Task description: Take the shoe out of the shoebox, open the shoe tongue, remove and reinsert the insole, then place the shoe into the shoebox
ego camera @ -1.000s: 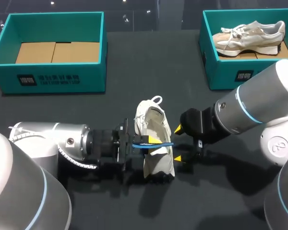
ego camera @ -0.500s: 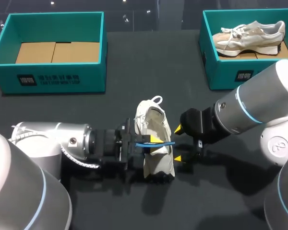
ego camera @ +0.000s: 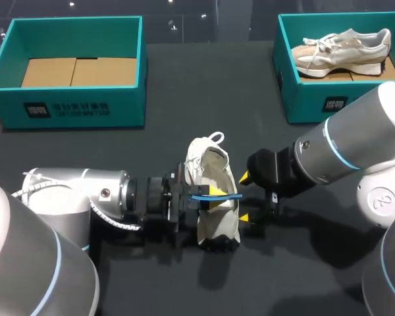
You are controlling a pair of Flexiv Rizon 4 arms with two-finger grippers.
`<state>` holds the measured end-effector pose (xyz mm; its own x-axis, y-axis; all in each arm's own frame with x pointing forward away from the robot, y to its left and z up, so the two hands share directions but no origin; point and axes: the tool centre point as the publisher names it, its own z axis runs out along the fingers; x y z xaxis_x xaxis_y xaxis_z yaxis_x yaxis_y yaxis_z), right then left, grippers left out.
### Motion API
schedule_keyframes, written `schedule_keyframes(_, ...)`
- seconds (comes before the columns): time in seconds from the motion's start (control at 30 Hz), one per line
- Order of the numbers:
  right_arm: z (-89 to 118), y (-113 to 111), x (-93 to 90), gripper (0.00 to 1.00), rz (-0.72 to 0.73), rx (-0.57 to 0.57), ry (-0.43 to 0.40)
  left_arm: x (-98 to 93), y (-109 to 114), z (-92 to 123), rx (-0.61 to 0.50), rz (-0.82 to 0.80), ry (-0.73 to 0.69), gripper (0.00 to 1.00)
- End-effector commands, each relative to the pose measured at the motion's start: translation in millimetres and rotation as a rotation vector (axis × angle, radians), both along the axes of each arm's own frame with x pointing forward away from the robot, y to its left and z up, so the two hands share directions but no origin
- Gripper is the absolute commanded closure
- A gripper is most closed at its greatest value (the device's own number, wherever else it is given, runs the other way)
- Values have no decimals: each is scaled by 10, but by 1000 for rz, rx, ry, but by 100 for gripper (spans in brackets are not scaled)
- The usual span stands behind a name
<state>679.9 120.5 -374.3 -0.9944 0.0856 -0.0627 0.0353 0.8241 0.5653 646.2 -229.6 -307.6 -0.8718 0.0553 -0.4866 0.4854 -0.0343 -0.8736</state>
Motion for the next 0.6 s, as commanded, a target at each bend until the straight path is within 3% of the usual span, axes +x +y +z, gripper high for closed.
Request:
schedule_keyframes(0.03, -3, -6, -10, 0, 1, 2, -1, 48, -49, -70, 4, 1, 0, 100)
schedule_keyframes(0.6, -3, -6, -10, 0, 1, 2, -1, 218, -40, -235, 27, 39, 15, 100)
